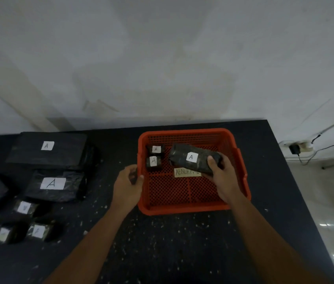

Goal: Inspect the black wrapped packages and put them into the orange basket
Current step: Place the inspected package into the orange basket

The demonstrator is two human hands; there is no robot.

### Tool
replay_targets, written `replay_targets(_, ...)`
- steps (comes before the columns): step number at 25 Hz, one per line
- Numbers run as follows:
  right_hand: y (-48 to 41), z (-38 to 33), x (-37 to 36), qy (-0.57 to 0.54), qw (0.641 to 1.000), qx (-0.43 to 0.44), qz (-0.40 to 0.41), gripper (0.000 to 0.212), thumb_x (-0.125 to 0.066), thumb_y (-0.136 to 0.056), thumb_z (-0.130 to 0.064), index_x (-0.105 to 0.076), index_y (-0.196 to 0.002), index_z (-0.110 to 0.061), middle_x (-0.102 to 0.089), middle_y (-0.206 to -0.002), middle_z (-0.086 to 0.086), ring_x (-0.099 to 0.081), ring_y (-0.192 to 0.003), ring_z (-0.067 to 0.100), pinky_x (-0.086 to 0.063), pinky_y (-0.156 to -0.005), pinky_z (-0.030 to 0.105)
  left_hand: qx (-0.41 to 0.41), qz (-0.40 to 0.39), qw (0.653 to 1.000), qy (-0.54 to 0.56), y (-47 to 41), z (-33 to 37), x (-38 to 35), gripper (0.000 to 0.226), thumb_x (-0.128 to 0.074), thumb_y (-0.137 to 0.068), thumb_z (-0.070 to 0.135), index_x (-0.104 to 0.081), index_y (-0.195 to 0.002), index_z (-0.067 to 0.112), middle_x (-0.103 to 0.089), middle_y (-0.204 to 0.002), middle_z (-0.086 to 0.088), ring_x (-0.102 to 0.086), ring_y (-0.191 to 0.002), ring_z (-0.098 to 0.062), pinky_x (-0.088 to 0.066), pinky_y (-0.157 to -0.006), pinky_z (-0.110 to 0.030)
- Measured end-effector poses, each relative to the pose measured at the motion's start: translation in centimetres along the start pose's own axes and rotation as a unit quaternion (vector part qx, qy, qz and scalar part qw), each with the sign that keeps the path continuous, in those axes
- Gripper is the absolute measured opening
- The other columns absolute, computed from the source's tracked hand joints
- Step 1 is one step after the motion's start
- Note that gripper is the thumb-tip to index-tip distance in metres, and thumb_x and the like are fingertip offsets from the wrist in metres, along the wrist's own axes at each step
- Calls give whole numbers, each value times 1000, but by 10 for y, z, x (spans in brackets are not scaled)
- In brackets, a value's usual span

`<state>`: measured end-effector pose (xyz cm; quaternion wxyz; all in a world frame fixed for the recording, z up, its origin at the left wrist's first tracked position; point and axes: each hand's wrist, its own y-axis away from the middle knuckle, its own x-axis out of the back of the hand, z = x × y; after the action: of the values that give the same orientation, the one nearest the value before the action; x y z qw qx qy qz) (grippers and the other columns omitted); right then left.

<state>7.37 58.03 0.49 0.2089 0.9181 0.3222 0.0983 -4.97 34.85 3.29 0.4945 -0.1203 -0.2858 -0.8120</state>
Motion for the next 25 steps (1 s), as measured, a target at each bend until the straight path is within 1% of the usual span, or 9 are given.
replay_targets(2,-24,-2,-3,31,1000,0,-5,18,-62,-97,-24,-61,-109,-38,-68,-115,-1,-69,-105,19,-59,-90,44,-5,-7,1000,-9,-4,1,-1,25,-56,-93,12,-52,-110,30,-55,-103,16,-52,-98,-2,-37,-87,-20)
replay_targets(5,-48,1,-11,55,998,-10,-17,20,-64,-96,-26,-64,-114,-33,-71,-113,-2,-70,-105,19,-58,-93,45,2,-9,1000,-17,-10,-5,-3,28,-55,-93,11,-51,-114,28,-56,-102,19,-54,-91,7,-38,-83,-12)
replay_targets(7,-59,2,-17,52,998,-22,-4,30,-68,-93,-27,-60,-121,-22,-69,-119,3,-68,-107,21,-58,-94,46,5,-9,1000,-22,-13,-6,-5,30,-54,-94,10,-50,-120,24,-56,-104,18,-55,-93,6,-39,-84,-12)
replay_targets(9,-69,8,-23,51,997,-36,32,44,-75,-87,-33,-51,-119,-14,-65,-119,8,-67,-107,23,-58,-93,49,4,-9,1000,-25,-15,-7,-6,33,-54,-93,9,-48,-123,22,-57,-106,17,-55,-99,1,-42,-89,-18)
replay_targets(12,-81,19,-31,85,993,-38,79,57,-76,-79,-48,-44,-114,-17,-62,-108,4,-66,-104,27,-57,-92,50,8,-18,999,-26,-19,-11,-6,34,-55,-94,10,-46,-122,26,-54,-101,25,-54,-94,8,-42,-88,-18)
replay_targets(14,-79,17,-38,120,988,-44,87,54,-69,-86,-46,-47,-119,-10,-64,-111,8,-66,-104,26,-55,-93,42,5,-17,999,-33,-20,-14,-6,34,-55,-94,11,-46,-122,27,-53,-100,27,-52,-93,14,-41,-85,-13)
replay_targets(16,-78,18,-42,164,982,-43,87,48,-63,-94,-37,-51,-126,-4,-62,-113,7,-61,-106,24,-45,-89,30,2,-15,999,-36,-21,-16,-6,34,-55,-94,11,-46,-122,28,-55,-101,27,-52,-93,14,-40,-84,-11)
replay_targets(21,-71,20,-42,203,978,9,56,36,-58,-97,-37,-64,-120,-11,-69,-116,11,-62,-112,29,-42,-95,33,2,-23,999,-32,-20,-16,-4,37,-55,-94,14,-46,-128,26,-57,-113,16,-56,-104,-1,-46,-95,-26)
replay_targets(25,-60,14,-35,212,975,19,60,36,-58,-97,-38,-61,-122,-12,-68,-117,8,-61,-112,27,-41,-93,30,-11,-22,999,-32,-16,-18,-1,34,-56,-94,14,-51,-124,29,-55,-101,29,-55,-94,9,-46,-90,-21)
